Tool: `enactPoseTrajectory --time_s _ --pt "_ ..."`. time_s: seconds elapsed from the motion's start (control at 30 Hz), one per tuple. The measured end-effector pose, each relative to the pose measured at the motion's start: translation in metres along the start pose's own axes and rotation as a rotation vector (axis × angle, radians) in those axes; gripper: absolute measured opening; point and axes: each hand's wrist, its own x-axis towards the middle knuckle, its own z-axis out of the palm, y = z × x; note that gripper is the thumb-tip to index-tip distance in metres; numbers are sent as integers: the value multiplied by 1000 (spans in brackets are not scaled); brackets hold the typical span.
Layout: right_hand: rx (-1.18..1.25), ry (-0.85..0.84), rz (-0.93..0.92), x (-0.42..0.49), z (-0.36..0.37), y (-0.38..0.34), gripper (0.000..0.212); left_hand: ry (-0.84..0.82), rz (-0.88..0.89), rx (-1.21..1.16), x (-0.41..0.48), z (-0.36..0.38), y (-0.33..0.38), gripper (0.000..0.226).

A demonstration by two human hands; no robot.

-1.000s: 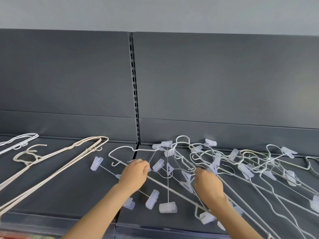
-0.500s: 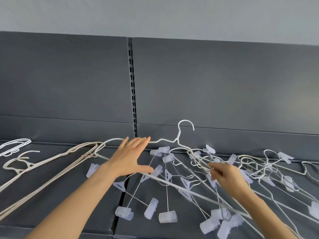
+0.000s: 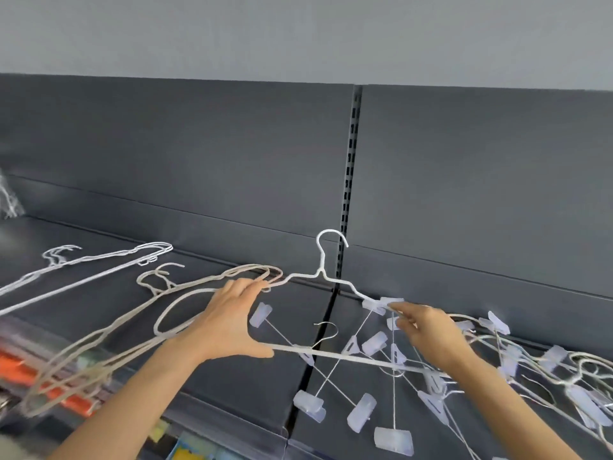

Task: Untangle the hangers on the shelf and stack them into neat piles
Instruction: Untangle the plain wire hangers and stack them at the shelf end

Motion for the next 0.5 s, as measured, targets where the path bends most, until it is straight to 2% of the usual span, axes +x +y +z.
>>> enactPoseTrajectory --time_s 0.27,0.5 --pt "-161 34 -248 31 40 -66 46 141 -329 36 -53 -16 -60 120" --pt "-243 -72 -273 44 85 -125 54 271 -620 150 -71 -41 -143 119"
